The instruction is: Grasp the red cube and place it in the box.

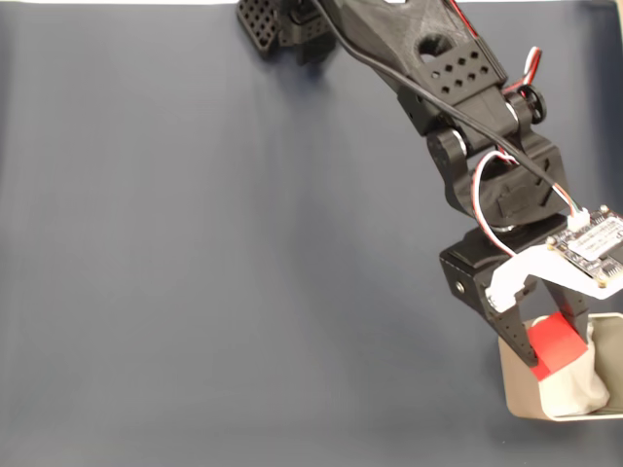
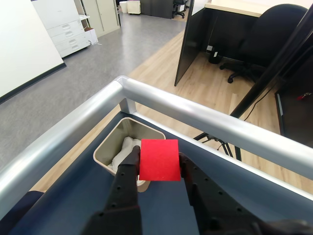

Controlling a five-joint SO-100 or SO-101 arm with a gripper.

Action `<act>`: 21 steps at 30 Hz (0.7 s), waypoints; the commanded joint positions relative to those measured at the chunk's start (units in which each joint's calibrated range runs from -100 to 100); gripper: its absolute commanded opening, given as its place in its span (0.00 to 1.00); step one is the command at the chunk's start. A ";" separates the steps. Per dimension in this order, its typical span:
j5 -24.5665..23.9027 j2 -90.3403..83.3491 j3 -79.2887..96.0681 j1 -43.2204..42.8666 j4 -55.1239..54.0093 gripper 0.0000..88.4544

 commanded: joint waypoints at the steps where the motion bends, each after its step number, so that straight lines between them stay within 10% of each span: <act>1: 0.54 0.63 -5.37 -1.02 -0.09 0.00; 21: 1.12 8.95 -14.04 -3.51 -0.26 0.00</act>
